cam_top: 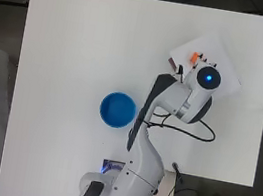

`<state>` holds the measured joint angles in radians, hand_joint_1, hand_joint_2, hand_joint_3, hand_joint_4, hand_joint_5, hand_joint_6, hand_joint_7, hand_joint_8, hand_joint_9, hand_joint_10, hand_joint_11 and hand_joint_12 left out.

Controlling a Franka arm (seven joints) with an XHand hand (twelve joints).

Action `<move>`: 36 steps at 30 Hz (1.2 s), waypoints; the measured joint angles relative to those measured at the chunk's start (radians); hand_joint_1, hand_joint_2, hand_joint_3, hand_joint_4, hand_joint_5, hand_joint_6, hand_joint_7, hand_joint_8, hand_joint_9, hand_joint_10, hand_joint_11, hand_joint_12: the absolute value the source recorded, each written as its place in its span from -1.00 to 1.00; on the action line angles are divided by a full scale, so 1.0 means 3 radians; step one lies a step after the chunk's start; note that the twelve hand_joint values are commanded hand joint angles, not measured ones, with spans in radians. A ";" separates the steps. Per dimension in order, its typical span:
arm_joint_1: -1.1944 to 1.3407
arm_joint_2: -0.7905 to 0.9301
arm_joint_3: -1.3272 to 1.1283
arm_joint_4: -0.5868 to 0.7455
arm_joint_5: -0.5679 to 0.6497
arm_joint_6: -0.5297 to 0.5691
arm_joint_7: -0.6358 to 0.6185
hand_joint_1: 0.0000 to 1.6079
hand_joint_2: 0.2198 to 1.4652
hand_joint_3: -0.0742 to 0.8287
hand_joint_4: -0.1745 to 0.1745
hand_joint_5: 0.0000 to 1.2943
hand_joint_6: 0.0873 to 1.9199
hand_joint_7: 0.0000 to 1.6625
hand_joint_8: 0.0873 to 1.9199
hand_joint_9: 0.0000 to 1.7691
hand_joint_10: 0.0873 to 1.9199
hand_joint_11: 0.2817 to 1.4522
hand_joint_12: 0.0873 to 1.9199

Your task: Teleoperate dual arm-hand system to pick and place objects

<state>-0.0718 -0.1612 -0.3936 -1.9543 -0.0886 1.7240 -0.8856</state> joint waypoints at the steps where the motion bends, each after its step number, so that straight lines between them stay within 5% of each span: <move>1: 0.0008 0.0078 -0.0035 0.0057 0.0027 0.0000 -0.0058 -0.45 0.50 -0.84 -0.05 -0.29 -1.00 -0.25 -1.00 -0.14 -1.00 -0.52 -1.00; 8: -0.0050 0.0837 -0.0129 0.0707 0.0123 0.0033 -0.0419 -0.41 0.49 -0.83 0.43 -0.29 -1.00 -0.49 -1.00 -0.42 -1.00 -0.65 -1.00; 12: -0.0154 0.1386 -0.0044 0.1321 0.0178 -0.0010 -0.0533 -0.26 0.57 -0.83 0.57 -0.03 -1.00 -0.18 -1.00 -0.10 -1.00 -0.47 -1.00; 20: -0.0350 0.1937 0.0167 0.1918 0.0339 -0.0434 -0.1463 -0.32 0.59 -0.84 0.29 -0.18 -1.00 -0.32 -1.00 -0.22 -1.00 -0.61 -1.00; 29: -0.0603 0.2804 0.0357 0.3150 0.0371 -0.1139 -0.1406 -0.35 0.57 -0.84 0.17 -0.23 -1.00 -0.30 -1.00 -0.19 -1.00 -0.58 -1.00; 36: -0.0623 0.2809 0.0432 0.3026 0.0415 -0.1294 -0.1563 -0.37 0.52 -0.86 0.01 -0.25 -1.00 -0.32 -1.00 -0.21 -1.00 -0.57 -1.00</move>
<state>-0.2587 0.6814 -0.2641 -1.0466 0.0357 1.3358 -1.3544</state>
